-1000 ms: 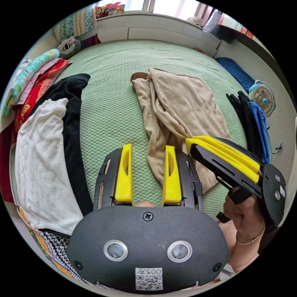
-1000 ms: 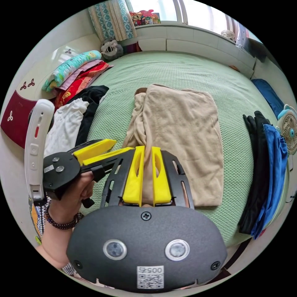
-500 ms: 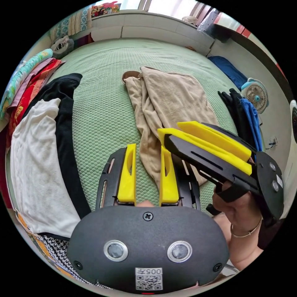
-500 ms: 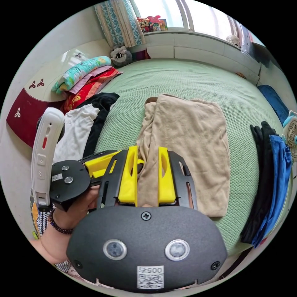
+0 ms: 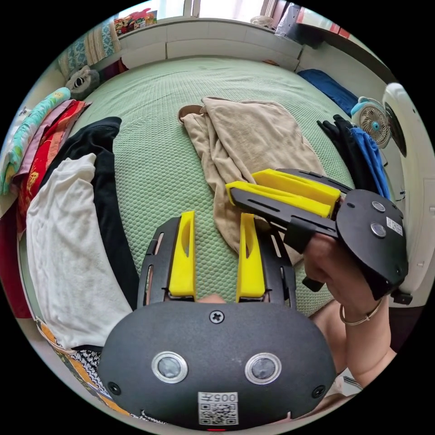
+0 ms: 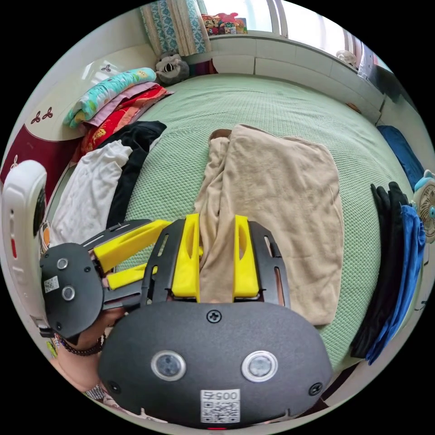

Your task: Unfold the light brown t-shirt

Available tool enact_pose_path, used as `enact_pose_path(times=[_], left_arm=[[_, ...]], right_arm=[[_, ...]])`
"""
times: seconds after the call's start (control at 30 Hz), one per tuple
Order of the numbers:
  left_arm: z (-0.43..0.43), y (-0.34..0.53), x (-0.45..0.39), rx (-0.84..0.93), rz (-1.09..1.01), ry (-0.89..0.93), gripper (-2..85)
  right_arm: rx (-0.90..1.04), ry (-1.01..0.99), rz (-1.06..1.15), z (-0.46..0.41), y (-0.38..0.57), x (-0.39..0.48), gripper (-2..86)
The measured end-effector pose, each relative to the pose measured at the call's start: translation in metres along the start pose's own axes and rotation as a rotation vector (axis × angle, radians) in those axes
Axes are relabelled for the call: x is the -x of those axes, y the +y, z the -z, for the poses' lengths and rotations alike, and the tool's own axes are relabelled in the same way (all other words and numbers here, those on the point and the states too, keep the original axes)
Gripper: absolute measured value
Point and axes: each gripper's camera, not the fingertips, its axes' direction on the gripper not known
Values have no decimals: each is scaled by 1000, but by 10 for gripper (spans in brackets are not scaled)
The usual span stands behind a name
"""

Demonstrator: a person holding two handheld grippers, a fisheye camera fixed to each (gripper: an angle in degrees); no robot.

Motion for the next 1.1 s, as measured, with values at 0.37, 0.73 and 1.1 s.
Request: enact_pose_path(times=[0.37,0.73,1.1], left_arm=[[0,-9,-5,-31,52,94,142],[-6,-21,-37,-9,37,-27,135],[9,-26,-44,-15,65,-12,46]], right_arm=[[-122,-1,-63,46,19,-37,-13],[-199,36,-224,89,52,-123,-14],[-197,88,-268,110,72,-162,-15]])
